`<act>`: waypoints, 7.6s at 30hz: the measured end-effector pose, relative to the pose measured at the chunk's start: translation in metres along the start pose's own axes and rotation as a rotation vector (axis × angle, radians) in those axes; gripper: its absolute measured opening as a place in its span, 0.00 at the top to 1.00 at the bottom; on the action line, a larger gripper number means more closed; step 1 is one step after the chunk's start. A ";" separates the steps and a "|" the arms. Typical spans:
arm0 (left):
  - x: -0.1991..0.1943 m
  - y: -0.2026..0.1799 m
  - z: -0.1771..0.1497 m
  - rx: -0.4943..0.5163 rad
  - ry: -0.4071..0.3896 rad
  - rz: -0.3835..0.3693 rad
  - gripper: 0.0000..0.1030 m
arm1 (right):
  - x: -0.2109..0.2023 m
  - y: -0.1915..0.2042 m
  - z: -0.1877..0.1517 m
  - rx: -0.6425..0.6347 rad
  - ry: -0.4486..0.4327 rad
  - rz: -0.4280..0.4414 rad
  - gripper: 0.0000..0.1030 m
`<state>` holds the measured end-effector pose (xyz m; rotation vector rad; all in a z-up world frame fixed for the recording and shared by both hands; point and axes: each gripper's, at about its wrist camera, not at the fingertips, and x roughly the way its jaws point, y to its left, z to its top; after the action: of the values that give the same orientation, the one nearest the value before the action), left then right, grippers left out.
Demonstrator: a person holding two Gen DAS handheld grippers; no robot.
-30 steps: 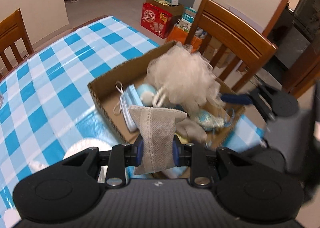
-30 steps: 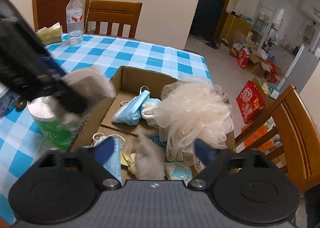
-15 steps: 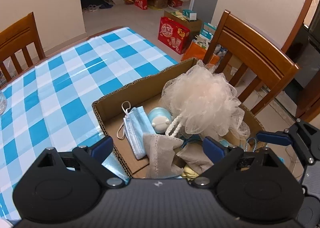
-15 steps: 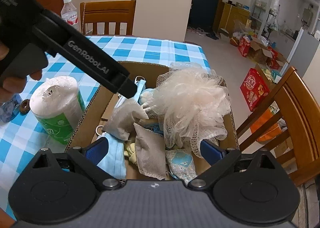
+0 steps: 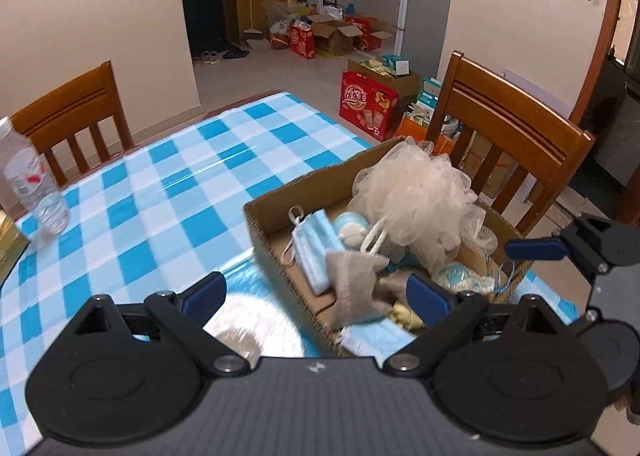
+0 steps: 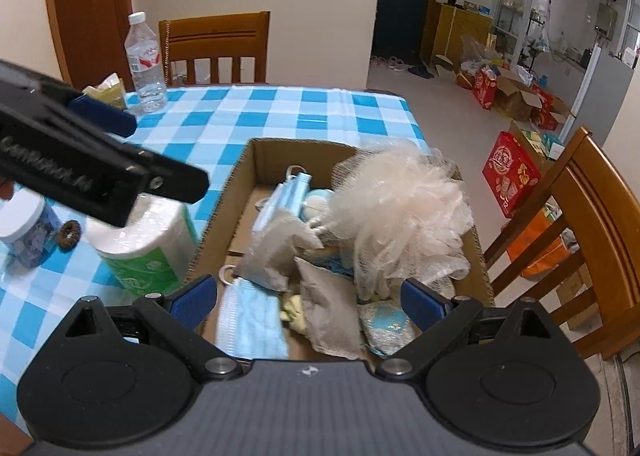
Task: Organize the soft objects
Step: 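Withdraw both open tools from the box back over the table, then lower the left tool onto the white cloth while the right tool approaches the brown hair tie, then close the left tool on the white cloth while the right tool grips the brown hair tie, then carry the white cloth and hair tie over the cardboard box, then open both tools to drop the cloth and hair tie into the box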
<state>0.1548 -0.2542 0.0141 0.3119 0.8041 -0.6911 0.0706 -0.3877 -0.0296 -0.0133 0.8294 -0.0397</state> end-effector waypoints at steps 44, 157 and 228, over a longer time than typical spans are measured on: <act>-0.063 0.174 -0.128 0.017 0.185 0.095 0.06 | 0.058 0.242 -0.018 -0.295 0.091 0.264 0.34; 0.060 0.160 -0.082 0.067 0.403 -0.068 0.55 | 0.088 0.239 -0.020 -0.266 0.063 0.267 0.63; -0.055 -0.001 -0.066 -0.048 0.034 0.104 0.04 | -0.036 0.025 -0.005 0.250 0.112 -0.128 0.00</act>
<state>0.0905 -0.1975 0.0118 0.3208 0.8301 -0.5702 0.0437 -0.3616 -0.0072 0.1731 0.9304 -0.2663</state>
